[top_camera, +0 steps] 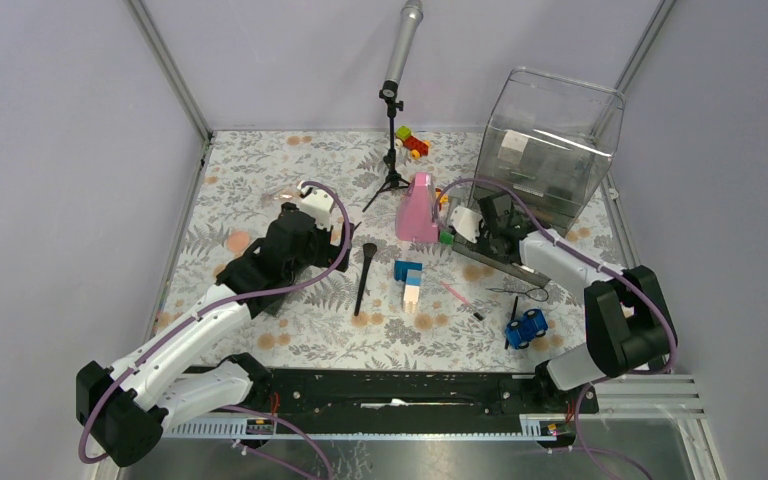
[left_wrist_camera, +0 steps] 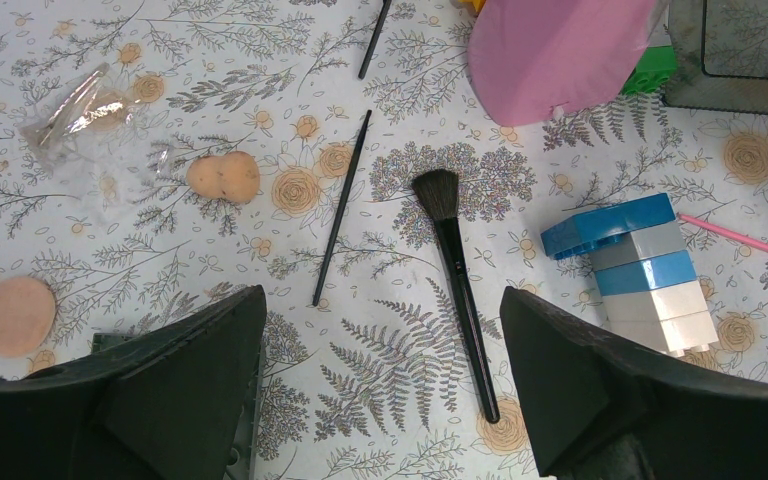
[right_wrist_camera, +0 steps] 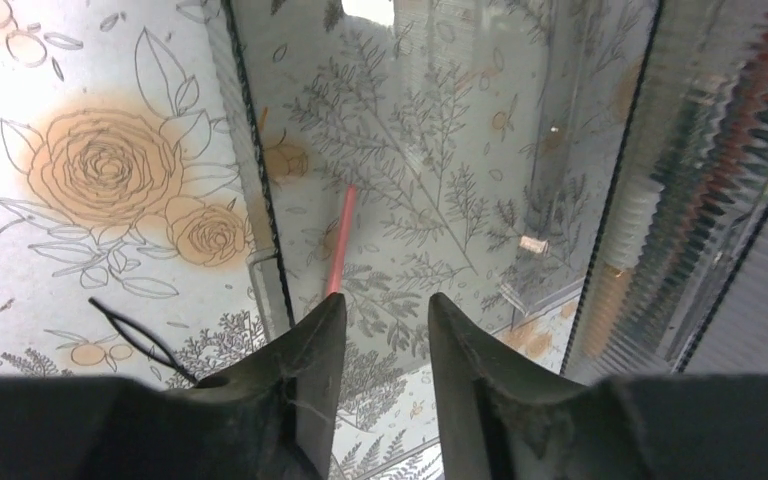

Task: Organize the makeup
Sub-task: Place the makeup in the drawer, then pick up the makeup from the center of the board.

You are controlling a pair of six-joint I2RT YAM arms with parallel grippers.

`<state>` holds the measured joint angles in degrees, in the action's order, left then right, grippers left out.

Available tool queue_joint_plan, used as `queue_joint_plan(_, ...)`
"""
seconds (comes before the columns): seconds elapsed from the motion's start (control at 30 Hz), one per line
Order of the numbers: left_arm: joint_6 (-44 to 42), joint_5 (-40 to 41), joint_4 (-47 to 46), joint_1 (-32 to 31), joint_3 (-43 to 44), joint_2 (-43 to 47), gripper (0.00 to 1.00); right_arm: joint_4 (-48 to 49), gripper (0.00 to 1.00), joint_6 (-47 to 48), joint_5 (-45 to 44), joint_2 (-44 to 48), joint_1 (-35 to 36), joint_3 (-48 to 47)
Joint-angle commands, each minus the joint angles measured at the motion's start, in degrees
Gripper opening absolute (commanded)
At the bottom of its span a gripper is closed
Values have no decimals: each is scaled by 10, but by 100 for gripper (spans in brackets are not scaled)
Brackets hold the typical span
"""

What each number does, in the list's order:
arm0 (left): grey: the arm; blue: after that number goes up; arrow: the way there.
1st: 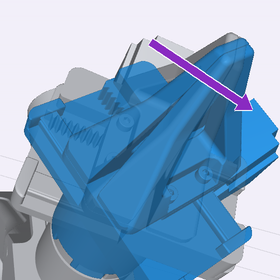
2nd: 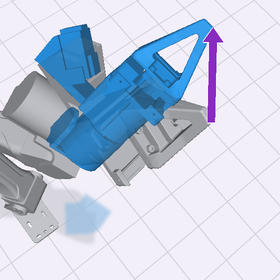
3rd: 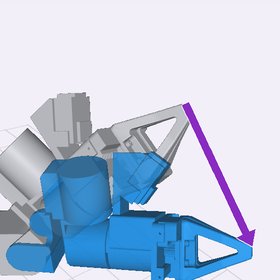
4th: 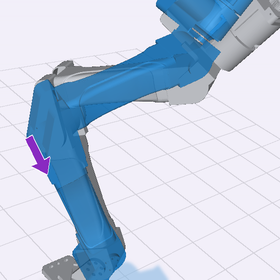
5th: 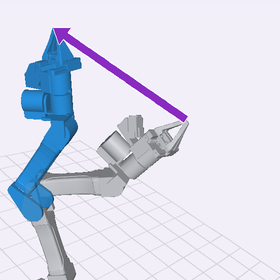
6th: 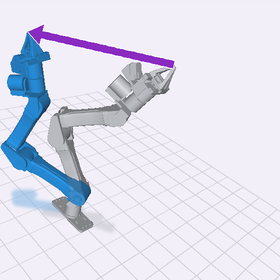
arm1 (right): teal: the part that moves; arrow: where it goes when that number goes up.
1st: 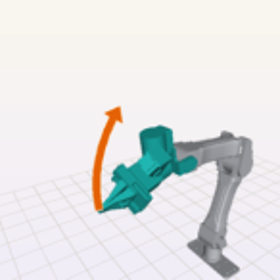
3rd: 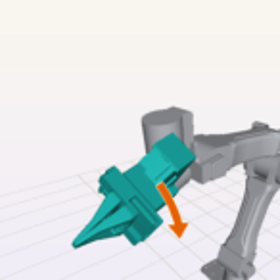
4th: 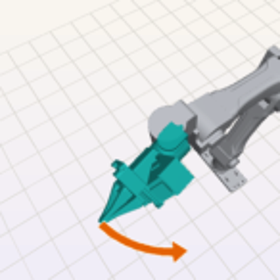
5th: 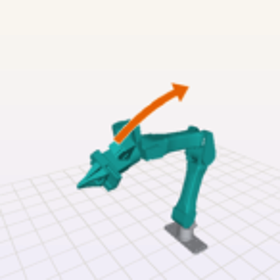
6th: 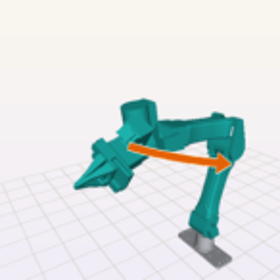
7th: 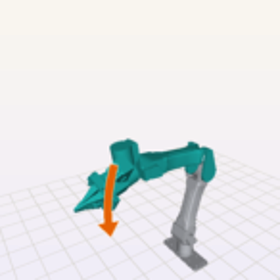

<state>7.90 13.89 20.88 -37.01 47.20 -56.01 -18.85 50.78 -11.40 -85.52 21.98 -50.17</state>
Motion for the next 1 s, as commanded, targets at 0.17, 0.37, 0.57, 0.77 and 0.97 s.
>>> queue_joint_plan(0.17,-6,-1,-18,3,-2,2,99,13,47,-24,37,42,-5,-34)
queue_joint_plan(0.37,-6,-3,-18,3,0,1,99,-1,65,-191,250,160,-5,-16)
queue_joint_plan(0.57,-5,-8,-18,3,0,0,99,-48,63,-297,296,190,6,5)
queue_joint_plan(0.77,-5,-9,-19,3,0,1,99,-106,61,-301,288,141,62,20)
queue_joint_plan(0.97,-5,-8,-18,3,-1,1,99,-69,59,-339,274,120,82,48)
